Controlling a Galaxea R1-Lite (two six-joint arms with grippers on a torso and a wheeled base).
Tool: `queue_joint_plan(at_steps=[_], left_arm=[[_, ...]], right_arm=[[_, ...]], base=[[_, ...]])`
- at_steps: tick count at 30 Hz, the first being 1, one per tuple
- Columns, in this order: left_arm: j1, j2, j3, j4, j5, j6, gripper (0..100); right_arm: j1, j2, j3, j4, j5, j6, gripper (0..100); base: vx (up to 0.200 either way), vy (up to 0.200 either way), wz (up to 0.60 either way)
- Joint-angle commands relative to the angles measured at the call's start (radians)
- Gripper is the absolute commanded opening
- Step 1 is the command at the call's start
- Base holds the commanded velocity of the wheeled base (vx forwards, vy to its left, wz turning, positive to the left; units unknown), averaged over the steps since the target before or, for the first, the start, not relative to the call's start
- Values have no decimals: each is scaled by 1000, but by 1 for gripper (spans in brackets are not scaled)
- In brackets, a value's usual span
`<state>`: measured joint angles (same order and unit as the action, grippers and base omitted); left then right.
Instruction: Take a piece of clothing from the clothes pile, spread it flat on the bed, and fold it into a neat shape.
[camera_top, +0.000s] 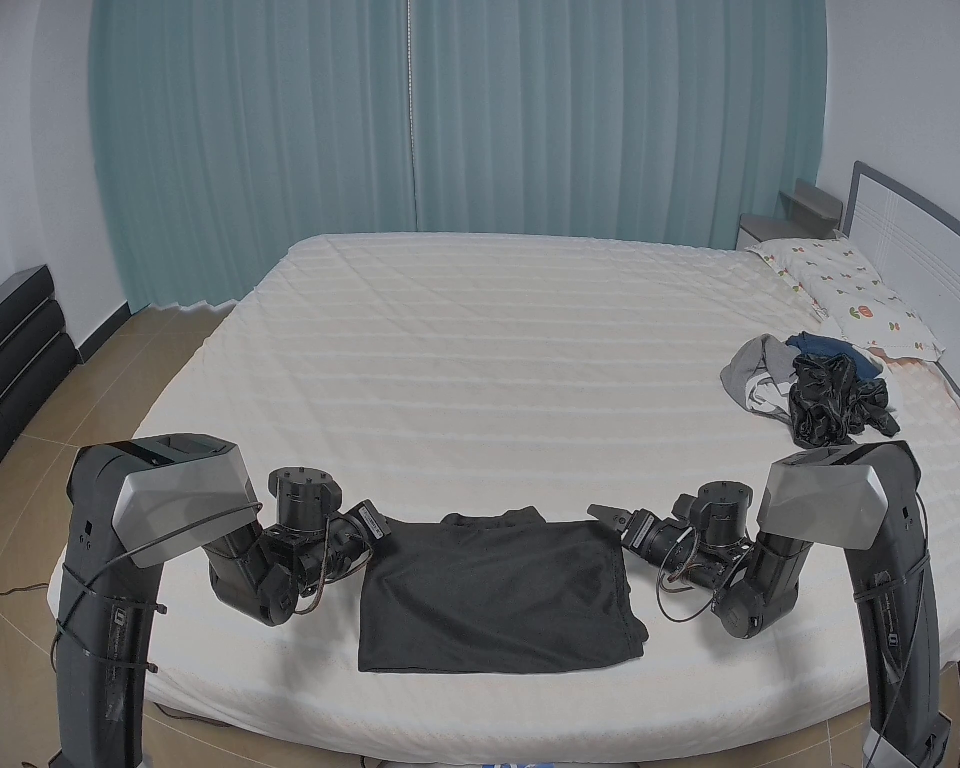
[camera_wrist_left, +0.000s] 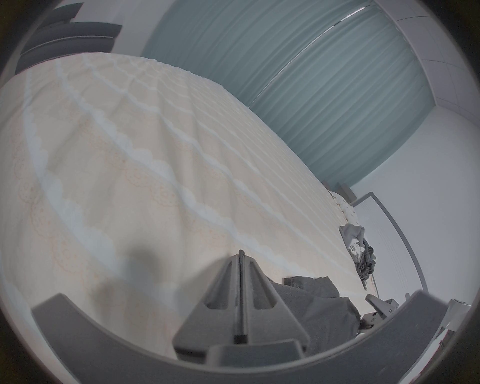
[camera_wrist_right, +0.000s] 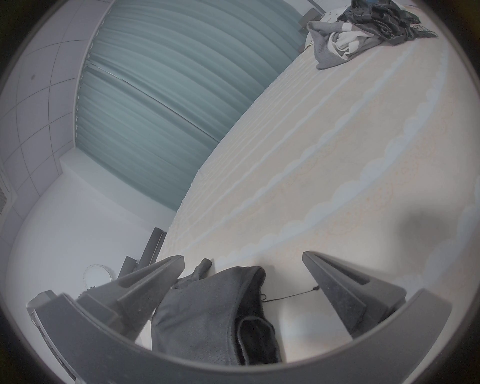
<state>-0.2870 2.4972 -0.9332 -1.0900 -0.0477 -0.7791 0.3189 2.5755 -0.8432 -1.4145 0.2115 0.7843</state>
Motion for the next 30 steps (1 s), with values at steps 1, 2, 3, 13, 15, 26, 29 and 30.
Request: queue_joint_plan(at_steps=[1, 2, 3, 13, 15, 26, 29, 30], left_arm=[[3, 3, 1, -2, 3, -3, 0], [3, 3, 1, -2, 3, -3, 0], [3, 3, 1, -2, 3, -3, 0], [5, 6, 13, -39, 3, -3, 0], [6, 5, 13, -39, 3, -3, 0], [14, 17, 2, -39, 5, -3, 0], [16, 26, -3, -41, 3, 0, 0], [16, 26, -3, -41, 3, 0, 0]], right_arm=[[11, 14, -14, 2, 3, -2, 100], [11, 14, -14, 2, 3, -2, 100], [11, 17, -22, 3, 5, -2, 100], [6, 34, -37, 0, -3, -3, 0], [3, 37, -39, -1, -7, -5, 0], [-8, 54, -59, -47, -43, -7, 0], [-9, 69, -86, -47, -46, -5, 0], [-9, 72, -89, -47, -47, -5, 0]], base=[[0, 0, 0], [0, 0, 0], [0, 0, 0], [0, 0, 0], [0, 0, 0], [0, 0, 0], [0, 0, 0], [0, 0, 0]])
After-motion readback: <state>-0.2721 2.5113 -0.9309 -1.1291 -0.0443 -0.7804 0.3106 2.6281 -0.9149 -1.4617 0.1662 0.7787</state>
